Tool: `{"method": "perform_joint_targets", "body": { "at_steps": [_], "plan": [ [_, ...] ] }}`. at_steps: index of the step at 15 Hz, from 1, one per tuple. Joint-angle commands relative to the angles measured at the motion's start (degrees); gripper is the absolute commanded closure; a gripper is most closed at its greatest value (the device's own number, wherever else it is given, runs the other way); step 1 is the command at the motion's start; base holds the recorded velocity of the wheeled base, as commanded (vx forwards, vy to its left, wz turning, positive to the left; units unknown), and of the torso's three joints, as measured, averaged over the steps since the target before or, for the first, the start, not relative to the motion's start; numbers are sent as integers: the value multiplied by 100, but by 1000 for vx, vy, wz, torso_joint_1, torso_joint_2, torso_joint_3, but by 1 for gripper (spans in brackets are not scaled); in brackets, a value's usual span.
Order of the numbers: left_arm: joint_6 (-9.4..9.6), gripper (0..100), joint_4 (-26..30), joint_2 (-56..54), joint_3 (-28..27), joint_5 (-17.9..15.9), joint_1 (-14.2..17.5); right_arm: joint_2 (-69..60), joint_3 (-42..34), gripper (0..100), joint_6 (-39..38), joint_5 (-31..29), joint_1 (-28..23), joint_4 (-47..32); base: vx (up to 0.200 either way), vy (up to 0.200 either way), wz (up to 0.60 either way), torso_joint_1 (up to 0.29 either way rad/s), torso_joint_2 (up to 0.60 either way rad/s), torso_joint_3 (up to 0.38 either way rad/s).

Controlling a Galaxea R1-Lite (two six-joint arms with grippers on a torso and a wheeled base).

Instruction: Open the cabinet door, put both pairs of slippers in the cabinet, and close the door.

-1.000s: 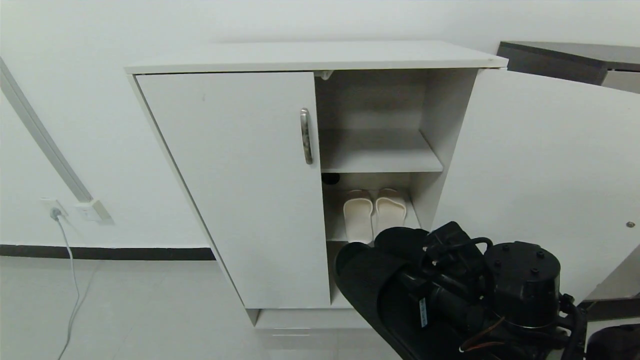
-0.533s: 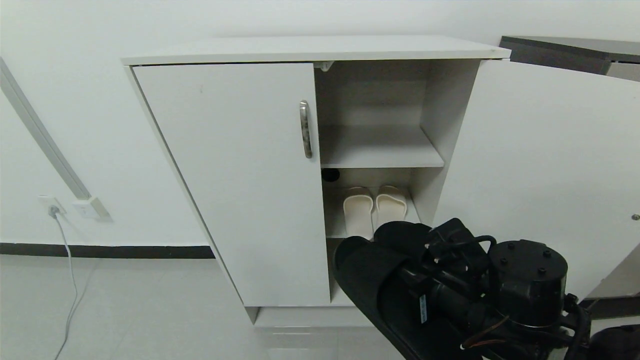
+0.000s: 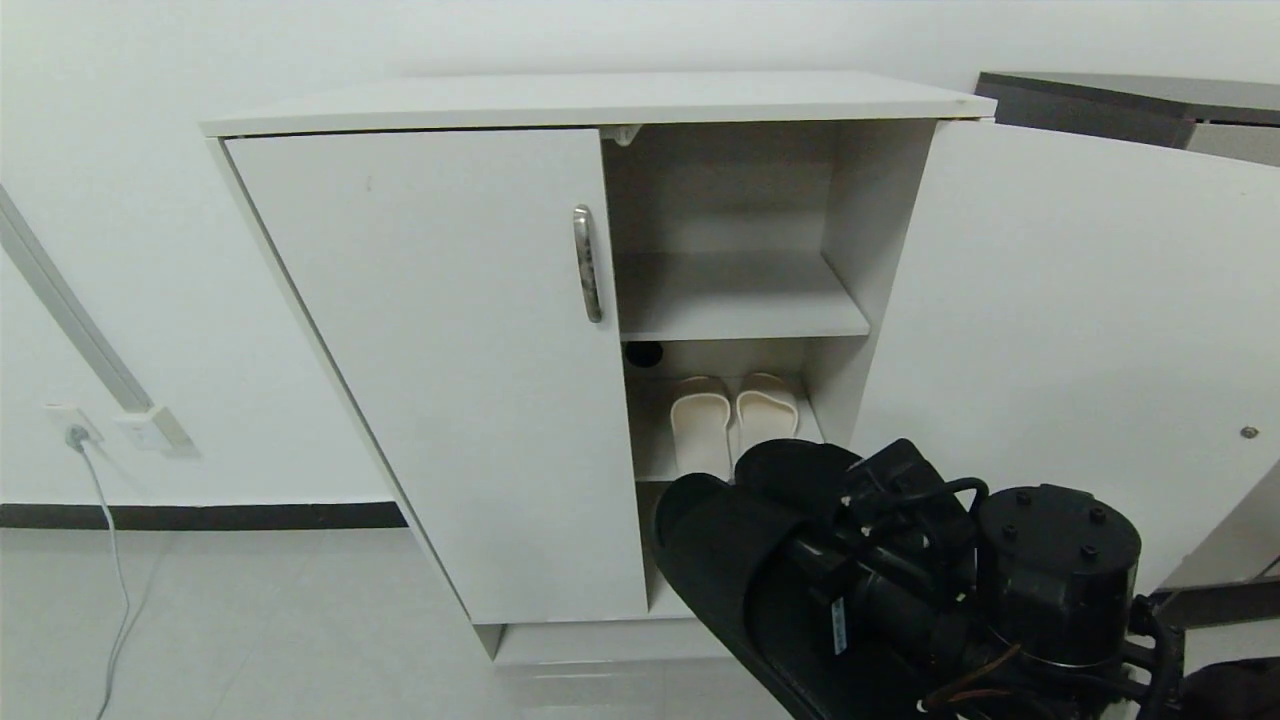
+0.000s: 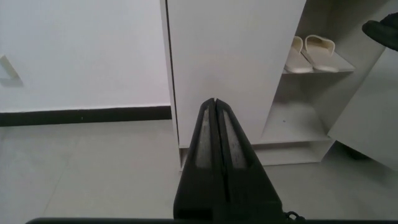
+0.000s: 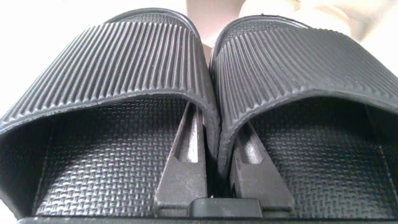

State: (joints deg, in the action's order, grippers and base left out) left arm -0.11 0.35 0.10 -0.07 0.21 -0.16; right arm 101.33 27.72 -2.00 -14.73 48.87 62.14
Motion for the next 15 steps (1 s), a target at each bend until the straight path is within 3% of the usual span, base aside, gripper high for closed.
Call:
{"method": "perform_joint_targets", "body": {
  "at_steps": [1, 3, 7, 9, 11, 12, 15],
  "plan": [
    [-15, 100, 0, -1, -1, 6, -2, 19, 14, 100, -2, -48, 96, -8, 0, 0, 0, 0, 0, 0],
    [11, 100, 0, 8, -1, -12, -2, 115, 357, 100, -11, -136, 184, -35, 0, 0, 0, 0, 0, 0],
    [72, 100, 0, -1, 7, 269, -2, 827, 1877, 100, -802, -2439, 826, -1160, 0, 0, 0, 0, 0, 0],
    [55, 100, 0, -1, 7, 269, -2, 1073, 2431, 100, -907, -3054, 843, -1678, 0, 0, 0, 0, 0, 0],
    [64, 100, 0, -1, 7, 269, -2, 1179, 2616, 100, -1004, -3282, 843, -1845, 0, 0, 0, 0, 0, 0],
    [72, 100, 0, -1, 7, 252, -2, 1319, 3108, 100, -1285, -3528, 817, -2338, 0, 0, 0, 0, 0, 0],
    [72, 100, 0, -1, 7, 252, -2, 1311, 3653, 100, -1435, -3555, 641, -2935, 0, 0, 0, 0, 0, 0]
  ]
}}
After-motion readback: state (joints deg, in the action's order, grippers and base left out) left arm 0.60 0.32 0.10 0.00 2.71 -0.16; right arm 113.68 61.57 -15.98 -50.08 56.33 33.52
